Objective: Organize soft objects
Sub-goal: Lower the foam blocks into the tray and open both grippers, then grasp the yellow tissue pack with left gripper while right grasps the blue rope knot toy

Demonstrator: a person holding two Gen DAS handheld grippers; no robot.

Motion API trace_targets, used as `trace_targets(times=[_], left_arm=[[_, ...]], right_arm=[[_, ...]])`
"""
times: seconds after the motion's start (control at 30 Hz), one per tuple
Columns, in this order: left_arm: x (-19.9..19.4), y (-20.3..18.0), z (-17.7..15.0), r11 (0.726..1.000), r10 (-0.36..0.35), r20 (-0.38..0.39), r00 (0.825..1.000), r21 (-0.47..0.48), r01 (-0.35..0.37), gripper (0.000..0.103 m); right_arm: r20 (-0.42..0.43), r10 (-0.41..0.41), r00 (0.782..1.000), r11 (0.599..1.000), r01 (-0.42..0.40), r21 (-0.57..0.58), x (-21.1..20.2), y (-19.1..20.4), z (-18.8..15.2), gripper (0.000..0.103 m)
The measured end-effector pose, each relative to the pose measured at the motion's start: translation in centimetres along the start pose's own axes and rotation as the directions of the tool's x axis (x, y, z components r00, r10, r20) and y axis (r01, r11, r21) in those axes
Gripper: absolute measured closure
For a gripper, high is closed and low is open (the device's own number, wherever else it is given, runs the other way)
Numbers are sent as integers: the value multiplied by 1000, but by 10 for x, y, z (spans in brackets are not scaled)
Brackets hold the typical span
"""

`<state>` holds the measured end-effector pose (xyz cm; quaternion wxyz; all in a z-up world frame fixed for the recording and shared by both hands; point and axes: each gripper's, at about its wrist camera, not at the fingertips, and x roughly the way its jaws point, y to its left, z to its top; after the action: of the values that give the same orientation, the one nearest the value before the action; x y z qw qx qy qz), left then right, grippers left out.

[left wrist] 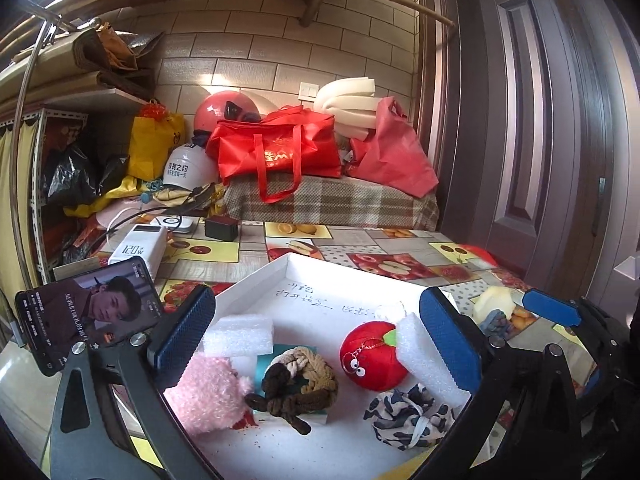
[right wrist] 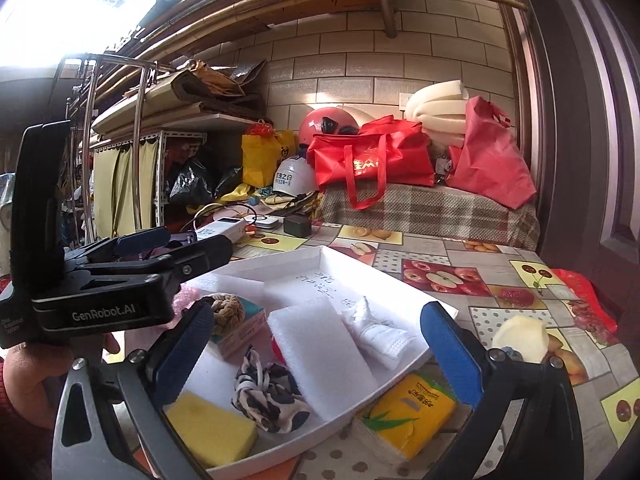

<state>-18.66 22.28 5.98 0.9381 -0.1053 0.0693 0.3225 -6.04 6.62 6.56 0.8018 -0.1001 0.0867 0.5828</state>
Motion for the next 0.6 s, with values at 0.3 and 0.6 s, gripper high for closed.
trace_targets(times=[0.3,0.6], left_arm=[[-6,-9,-3,995,-95,-31,995,-39,94,0],[-23,-110,-23,809,-552,-266,791,62,585,0]], right_arm=[[118,-214,970,954,182,237,-69,-99,-13,0],[-184,-200,962,917,250,311,-51,-181,-35,0]])
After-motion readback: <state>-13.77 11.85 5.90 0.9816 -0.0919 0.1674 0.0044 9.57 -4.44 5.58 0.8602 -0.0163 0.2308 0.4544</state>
